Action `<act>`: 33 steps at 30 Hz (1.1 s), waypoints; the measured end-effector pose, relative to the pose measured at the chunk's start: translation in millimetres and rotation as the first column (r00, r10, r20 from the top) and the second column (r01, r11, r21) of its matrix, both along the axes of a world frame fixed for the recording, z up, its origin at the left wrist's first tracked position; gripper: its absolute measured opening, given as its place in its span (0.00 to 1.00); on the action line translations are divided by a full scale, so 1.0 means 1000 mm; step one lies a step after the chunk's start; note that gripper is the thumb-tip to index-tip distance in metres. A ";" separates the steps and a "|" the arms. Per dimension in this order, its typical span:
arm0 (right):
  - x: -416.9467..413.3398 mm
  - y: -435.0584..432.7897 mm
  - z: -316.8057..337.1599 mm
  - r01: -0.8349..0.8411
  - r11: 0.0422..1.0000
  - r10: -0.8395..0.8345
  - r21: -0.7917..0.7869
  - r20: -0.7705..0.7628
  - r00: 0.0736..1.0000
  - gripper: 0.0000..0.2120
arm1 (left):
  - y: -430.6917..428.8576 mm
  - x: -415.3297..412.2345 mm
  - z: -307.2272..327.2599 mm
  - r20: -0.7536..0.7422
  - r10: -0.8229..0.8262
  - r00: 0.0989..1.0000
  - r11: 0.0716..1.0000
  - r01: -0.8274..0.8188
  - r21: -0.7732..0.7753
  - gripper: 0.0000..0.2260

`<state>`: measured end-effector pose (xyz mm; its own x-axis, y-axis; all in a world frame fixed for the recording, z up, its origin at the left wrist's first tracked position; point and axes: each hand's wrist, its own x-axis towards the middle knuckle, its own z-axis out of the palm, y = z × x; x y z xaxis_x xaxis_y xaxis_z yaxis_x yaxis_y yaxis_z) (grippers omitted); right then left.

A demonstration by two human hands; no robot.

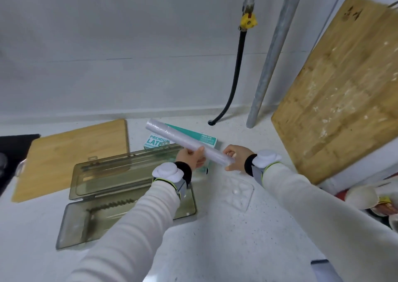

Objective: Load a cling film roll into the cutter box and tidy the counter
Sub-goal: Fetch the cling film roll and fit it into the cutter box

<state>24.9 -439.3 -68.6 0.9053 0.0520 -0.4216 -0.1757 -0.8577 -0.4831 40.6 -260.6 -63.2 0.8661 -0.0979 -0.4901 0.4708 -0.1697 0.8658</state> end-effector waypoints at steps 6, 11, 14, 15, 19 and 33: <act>0.011 0.063 0.014 -0.081 0.997 0.082 -0.018 0.026 0.996 0.27 | 0.062 -0.014 0.014 -0.067 0.200 0.977 0.965 -0.209 -0.161 0.10; 0.012 0.130 0.027 -0.165 0.986 0.165 -0.010 0.066 0.984 0.28 | 0.114 -0.030 0.018 -0.070 0.283 0.957 0.920 -0.291 -0.263 0.09; 0.010 0.166 0.032 -0.226 0.974 0.225 -0.007 0.117 0.967 0.26 | 0.140 -0.039 0.020 -0.071 0.292 0.954 0.914 -0.301 -0.274 0.15; 0.008 0.177 0.033 -0.233 0.972 0.232 -0.009 0.134 0.963 0.25 | 0.151 -0.042 0.020 -0.066 0.294 0.954 0.916 -0.300 -0.265 0.15; 0.006 0.207 0.036 -0.279 0.959 0.284 -0.053 0.135 0.949 0.24 | 0.189 -0.057 0.020 0.034 0.192 0.981 0.973 -0.186 -0.134 0.13; -0.006 0.219 0.033 -0.432 0.864 0.416 -0.258 -0.117 0.902 0.24 | 0.305 -0.053 0.031 0.149 -0.412 0.899 0.454 0.060 0.889 0.30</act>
